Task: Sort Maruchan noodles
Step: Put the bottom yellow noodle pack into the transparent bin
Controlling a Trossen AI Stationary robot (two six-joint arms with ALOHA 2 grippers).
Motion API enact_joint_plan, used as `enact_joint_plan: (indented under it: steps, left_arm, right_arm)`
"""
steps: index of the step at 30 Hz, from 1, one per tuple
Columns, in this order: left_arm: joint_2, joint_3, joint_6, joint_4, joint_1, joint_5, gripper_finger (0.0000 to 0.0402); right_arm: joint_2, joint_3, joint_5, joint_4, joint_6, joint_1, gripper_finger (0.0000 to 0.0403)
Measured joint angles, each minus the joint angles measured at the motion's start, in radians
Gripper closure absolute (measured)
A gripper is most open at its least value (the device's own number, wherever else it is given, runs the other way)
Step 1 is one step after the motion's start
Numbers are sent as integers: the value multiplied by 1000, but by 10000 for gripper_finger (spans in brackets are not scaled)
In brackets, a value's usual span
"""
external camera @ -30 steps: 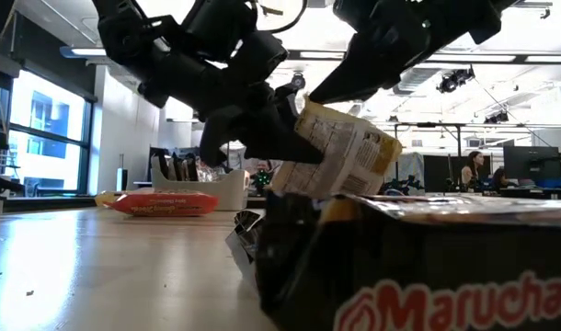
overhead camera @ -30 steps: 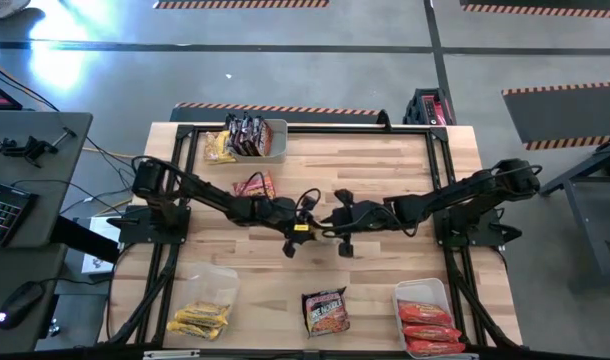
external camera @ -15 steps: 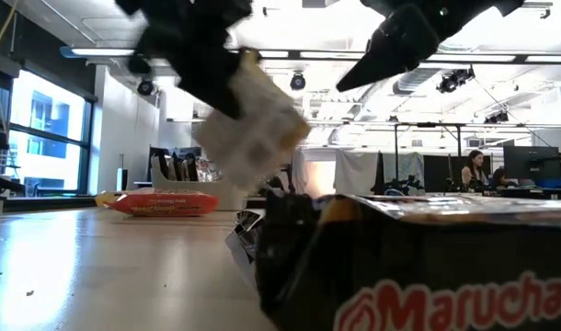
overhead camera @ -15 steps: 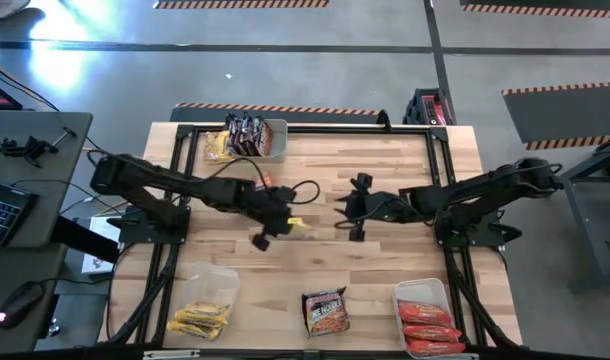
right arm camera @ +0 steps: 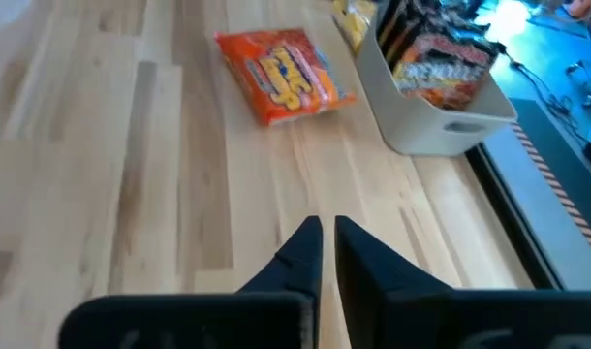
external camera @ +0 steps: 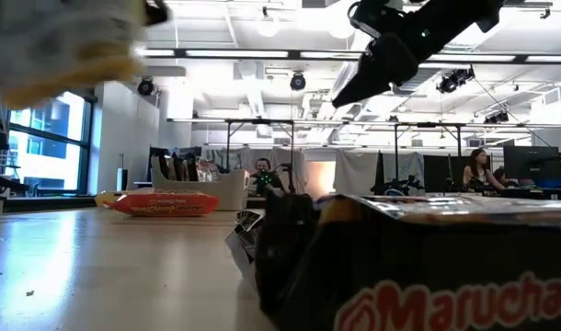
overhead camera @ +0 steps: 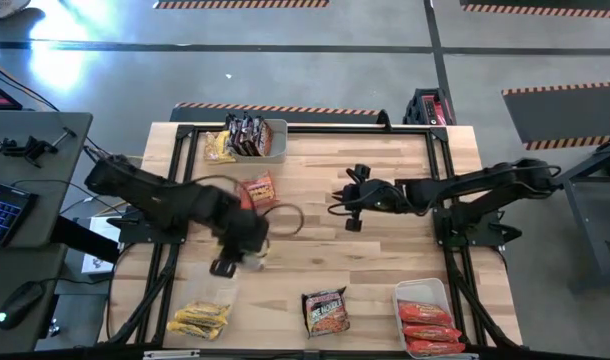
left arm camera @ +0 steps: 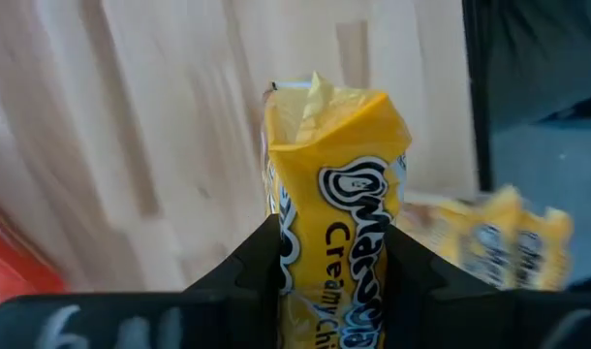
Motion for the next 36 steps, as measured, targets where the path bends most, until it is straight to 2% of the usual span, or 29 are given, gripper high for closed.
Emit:
enact_joint_plan:
  steps: [3, 9, 14, 20, 29, 36]
  left_arm:
    - [0, -1, -159, -52, -92, 2, 308]
    - [1, -43, -472, -50, -282, 31, 308]
    - [0, -75, -624, 9, -409, -56, 308]
    - [1, -186, -679, 93, -472, -63, 308]
    - [1, -249, -598, 135, -490, -62, 305]
    - [1, -252, -606, 132, -490, -62, 270]
  right_arm:
    - [5, 0, -19, -7, -3, -4, 400]
    - [10, 0, -48, -6, -8, -5, 400]
    - [10, 0, -50, -7, -8, -5, 402]
    - [10, 0, -64, 0, -8, -5, 402]
    - [10, 0, -64, 0, -8, -5, 403]
    - [10, 0, -64, 0, -8, -5, 403]
